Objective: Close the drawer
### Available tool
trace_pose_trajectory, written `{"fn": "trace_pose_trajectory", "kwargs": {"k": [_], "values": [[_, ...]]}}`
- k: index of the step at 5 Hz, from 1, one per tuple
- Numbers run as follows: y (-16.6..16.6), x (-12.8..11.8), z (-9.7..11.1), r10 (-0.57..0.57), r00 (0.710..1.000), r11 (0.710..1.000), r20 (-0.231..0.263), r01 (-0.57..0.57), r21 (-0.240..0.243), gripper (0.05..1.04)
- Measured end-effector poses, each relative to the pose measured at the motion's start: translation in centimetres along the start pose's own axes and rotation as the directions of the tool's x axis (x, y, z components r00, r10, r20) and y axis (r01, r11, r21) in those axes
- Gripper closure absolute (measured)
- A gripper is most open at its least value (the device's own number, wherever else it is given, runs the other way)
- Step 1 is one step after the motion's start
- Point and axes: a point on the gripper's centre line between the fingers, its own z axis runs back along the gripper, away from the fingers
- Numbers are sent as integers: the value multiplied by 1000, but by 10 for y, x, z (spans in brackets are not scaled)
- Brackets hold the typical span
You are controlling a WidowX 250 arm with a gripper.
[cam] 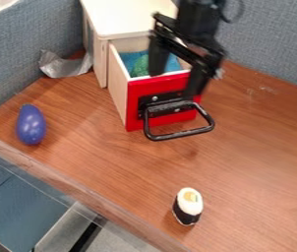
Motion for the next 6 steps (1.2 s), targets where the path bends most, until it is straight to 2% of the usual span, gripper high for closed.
{"fn": "trace_pose_trajectory", "kwargs": {"k": [1, 2, 4, 5, 6], "values": [[-29, 2, -7, -87, 996, 996, -9, 87, 12, 83], [-44, -4, -20, -164, 986, 986, -31, 165, 28, 83], [-49, -27, -55, -267, 960, 962, -86, 271, 33, 83], [-49, -33, -58, -281, 957, 958, -72, 284, 33, 83], [-53, -34, -63, -308, 950, 951, -58, 309, 12, 83]]}}
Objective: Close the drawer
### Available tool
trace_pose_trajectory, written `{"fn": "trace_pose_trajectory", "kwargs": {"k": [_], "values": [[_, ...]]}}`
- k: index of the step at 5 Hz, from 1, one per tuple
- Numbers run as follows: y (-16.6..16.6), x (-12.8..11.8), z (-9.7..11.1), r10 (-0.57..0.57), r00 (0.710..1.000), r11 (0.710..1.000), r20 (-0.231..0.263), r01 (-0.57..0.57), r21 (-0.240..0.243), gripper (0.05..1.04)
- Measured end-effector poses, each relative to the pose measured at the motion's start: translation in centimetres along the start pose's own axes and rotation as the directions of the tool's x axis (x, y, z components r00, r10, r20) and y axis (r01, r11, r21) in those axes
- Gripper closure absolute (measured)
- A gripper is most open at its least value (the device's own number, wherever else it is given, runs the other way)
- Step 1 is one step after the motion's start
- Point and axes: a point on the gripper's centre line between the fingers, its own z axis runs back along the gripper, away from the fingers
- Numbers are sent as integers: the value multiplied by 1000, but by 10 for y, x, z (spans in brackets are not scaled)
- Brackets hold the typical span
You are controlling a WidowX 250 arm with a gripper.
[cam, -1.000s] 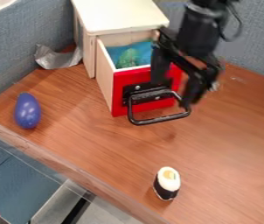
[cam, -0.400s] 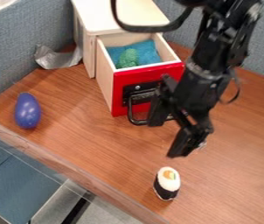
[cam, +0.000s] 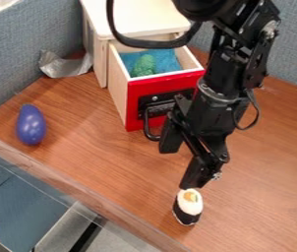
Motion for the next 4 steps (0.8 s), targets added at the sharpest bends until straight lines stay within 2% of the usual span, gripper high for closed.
{"fn": "trace_pose_trajectory", "kwargs": {"k": [2, 4], "values": [[3, 8, -2, -8, 998, 1000, 66, 9, -25, 83], [9, 17, -16, 12, 997, 999, 72, -10, -39, 83]]}}
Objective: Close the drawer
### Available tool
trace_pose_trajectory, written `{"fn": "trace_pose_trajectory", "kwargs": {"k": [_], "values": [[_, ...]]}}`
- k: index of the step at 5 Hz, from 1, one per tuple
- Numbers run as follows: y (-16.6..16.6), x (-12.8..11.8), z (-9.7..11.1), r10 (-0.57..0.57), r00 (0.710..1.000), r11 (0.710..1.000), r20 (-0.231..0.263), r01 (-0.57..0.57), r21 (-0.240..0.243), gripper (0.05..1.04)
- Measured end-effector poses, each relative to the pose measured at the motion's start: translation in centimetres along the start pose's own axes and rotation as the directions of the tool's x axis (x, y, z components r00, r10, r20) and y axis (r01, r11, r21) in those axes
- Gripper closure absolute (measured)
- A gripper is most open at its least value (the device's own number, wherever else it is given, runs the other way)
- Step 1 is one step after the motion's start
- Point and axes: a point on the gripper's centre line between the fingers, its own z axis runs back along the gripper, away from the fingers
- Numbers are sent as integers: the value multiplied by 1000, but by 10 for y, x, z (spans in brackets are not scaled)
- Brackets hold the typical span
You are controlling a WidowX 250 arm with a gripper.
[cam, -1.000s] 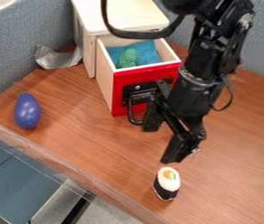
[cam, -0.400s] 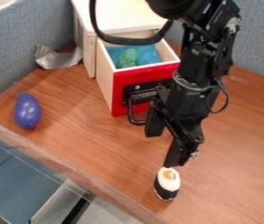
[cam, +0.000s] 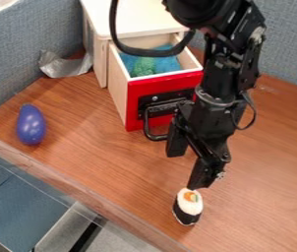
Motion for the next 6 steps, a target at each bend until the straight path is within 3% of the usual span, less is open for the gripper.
{"fn": "trace_pose_trajectory", "kwargs": {"k": [1, 3, 6], "values": [[2, 4, -7, 0, 1000, 1000, 11, 0, 6, 83], [6, 18, -13, -96, 990, 995, 105, 92, 47, 83], [22, 34, -23, -102, 985, 993, 137, 92, 74, 83]]}}
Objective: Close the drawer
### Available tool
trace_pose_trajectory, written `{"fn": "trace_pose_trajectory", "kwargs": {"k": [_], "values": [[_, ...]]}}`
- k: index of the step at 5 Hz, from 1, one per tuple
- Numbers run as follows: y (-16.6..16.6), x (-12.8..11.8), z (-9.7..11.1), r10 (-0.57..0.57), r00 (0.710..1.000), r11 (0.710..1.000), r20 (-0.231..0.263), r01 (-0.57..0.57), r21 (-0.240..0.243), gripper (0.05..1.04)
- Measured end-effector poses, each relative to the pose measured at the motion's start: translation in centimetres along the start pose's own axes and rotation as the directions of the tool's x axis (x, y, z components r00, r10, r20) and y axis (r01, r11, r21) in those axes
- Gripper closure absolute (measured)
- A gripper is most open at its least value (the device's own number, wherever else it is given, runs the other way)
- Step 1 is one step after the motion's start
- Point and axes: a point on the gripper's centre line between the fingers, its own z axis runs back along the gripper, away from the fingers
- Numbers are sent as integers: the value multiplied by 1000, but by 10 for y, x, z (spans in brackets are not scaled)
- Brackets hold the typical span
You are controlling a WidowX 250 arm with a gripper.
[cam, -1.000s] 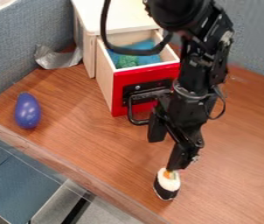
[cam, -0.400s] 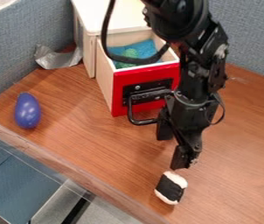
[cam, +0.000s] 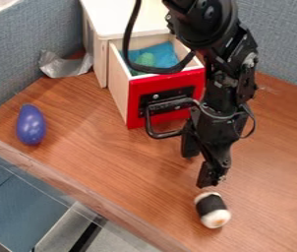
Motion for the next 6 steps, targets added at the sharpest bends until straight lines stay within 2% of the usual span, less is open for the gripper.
{"fn": "trace_pose_trajectory", "kwargs": {"k": [2, 4, 5, 6], "values": [[19, -4, 3, 37, 999, 999, 14, -37, 10, 83], [32, -15, 5, 86, 996, 996, -24, -85, 28, 84], [46, -27, 22, 140, 990, 988, 5, -140, 64, 84], [55, -34, 26, 169, 986, 983, 16, -170, 66, 84]]}}
